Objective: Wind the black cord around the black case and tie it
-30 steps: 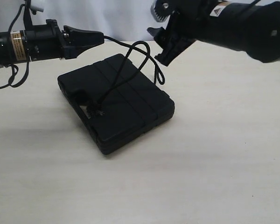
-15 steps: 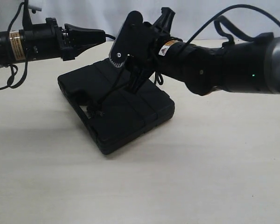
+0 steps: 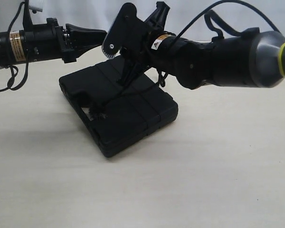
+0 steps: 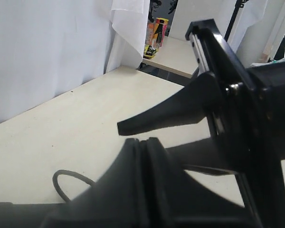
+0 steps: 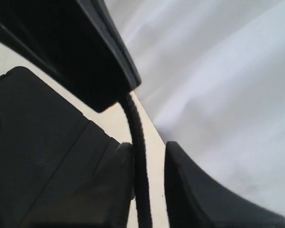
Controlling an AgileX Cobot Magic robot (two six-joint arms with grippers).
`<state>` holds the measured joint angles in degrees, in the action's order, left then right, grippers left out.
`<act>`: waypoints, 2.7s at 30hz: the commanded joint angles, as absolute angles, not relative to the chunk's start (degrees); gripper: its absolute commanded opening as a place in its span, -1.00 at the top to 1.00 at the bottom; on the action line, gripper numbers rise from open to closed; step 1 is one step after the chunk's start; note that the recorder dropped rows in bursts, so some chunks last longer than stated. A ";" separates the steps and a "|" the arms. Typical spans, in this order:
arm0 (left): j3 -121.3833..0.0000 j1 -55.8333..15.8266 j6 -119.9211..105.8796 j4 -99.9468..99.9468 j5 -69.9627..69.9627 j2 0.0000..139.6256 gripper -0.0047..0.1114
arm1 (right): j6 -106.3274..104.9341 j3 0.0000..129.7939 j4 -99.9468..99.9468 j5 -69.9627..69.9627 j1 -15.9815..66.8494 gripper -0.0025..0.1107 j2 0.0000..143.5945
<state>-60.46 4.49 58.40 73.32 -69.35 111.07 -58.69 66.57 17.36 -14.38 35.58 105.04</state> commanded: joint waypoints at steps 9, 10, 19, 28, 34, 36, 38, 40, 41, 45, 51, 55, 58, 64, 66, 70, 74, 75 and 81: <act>-60.83 4.27 57.00 73.63 -69.96 110.49 0.10 | -57.58 67.25 21.02 -10.76 35.42 0.88 103.13; -60.83 4.27 57.53 74.55 -69.96 110.28 0.01 | -57.58 67.25 22.14 -10.76 35.14 0.88 102.16; -60.83 7.37 84.51 96.00 -57.35 99.10 -0.07 | -57.58 67.25 35.42 -9.35 24.79 0.88 93.08; -56.76 2.56 104.00 99.95 -37.80 99.56 -0.07 | -52.91 67.25 35.42 -5.71 16.81 0.88 93.23; -54.54 2.66 111.69 99.95 -38.23 102.21 -0.02 | -52.91 67.25 35.42 -3.05 15.53 0.88 93.23; -54.49 2.66 112.50 99.95 -38.37 103.02 0.10 | -52.91 67.25 35.42 -2.45 15.53 0.88 93.23; -54.49 2.66 112.50 99.95 -38.27 103.28 0.23 | -52.91 67.25 35.42 -1.32 15.53 0.88 93.23; -54.49 2.66 111.81 99.95 -37.51 103.28 0.29 | -52.91 67.25 35.42 -0.39 15.53 0.88 93.23; -54.49 2.66 110.82 99.95 -37.04 103.28 0.30 | -52.91 67.25 35.42 0.68 15.53 0.88 93.23; -56.24 2.92 104.73 99.95 -38.60 103.17 0.30 | -52.91 67.25 35.30 2.24 15.53 0.88 93.23; -70.31 -0.29 107.27 99.95 -51.21 100.06 0.41 | -52.91 67.25 35.17 1.38 15.53 0.88 93.23; -80.27 -7.00 98.59 99.95 -45.25 99.15 0.92 | -53.16 67.25 35.15 0.73 15.53 0.88 93.23; -81.64 -7.40 90.79 99.95 -32.76 98.82 0.92 | -53.16 67.25 35.15 0.73 15.53 0.88 93.23; -80.51 -7.17 84.20 88.53 17.75 100.98 0.92 | -53.16 67.25 35.15 0.40 15.53 0.88 93.23; -81.11 -6.78 63.13 70.21 20.46 102.09 0.92 | -53.16 67.25 35.15 0.40 15.53 0.88 93.23; -87.77 -5.99 18.47 32.31 37.58 105.01 0.92 | -53.16 67.25 35.15 0.40 15.53 0.88 93.23; -94.30 -4.69 2.04 2.58 57.09 107.31 0.92 | -53.16 67.25 35.15 0.40 15.53 0.88 93.23; -94.28 -4.69 1.95 -1.76 60.75 107.31 0.92 | -53.16 67.25 35.15 0.68 15.53 0.88 93.23; -83.84 -6.46 11.12 -3.48 62.59 107.46 0.92 | -53.16 67.25 35.15 3.01 15.53 0.88 93.23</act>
